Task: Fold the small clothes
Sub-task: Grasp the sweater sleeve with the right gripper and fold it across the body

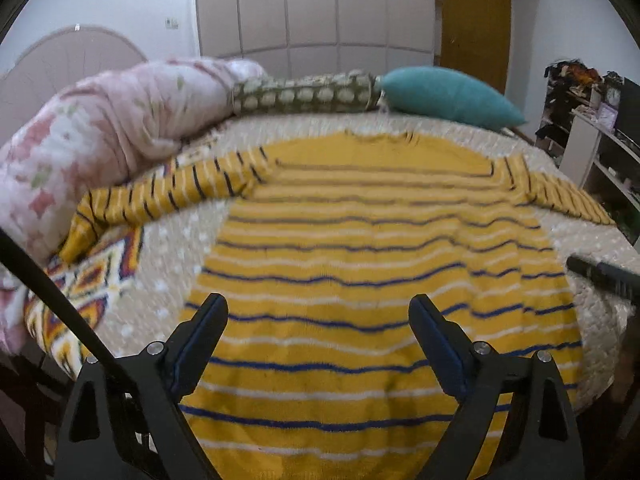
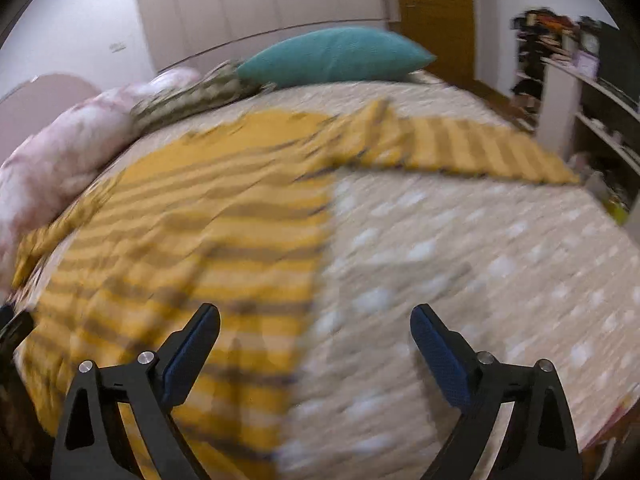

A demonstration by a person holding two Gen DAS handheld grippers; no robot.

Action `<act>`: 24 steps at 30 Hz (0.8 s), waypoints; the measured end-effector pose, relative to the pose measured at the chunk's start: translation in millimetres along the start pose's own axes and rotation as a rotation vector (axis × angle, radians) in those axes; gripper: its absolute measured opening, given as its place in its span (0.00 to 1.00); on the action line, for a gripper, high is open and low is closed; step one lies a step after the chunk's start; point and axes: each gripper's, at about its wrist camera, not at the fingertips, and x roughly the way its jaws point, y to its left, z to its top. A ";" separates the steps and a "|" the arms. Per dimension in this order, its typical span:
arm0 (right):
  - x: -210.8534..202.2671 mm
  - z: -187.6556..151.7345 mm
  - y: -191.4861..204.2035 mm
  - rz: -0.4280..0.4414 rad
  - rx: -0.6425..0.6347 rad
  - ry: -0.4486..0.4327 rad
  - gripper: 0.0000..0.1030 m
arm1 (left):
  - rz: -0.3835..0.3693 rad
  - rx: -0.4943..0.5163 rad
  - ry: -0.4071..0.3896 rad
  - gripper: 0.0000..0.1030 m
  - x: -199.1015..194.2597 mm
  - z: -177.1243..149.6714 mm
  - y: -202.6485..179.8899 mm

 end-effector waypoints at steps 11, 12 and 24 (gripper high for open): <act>53.9 81.0 -247.3 -0.055 0.600 -0.079 0.79 | -0.065 -0.149 0.141 0.89 7.9 5.1 19.9; 58.0 87.4 -259.6 -0.036 0.633 -0.091 0.78 | -0.055 -0.159 0.147 0.89 7.2 5.3 21.8; 95.2 136.5 -328.5 -0.149 0.833 -0.102 0.16 | 0.010 -0.206 0.123 0.89 -1.8 13.3 44.0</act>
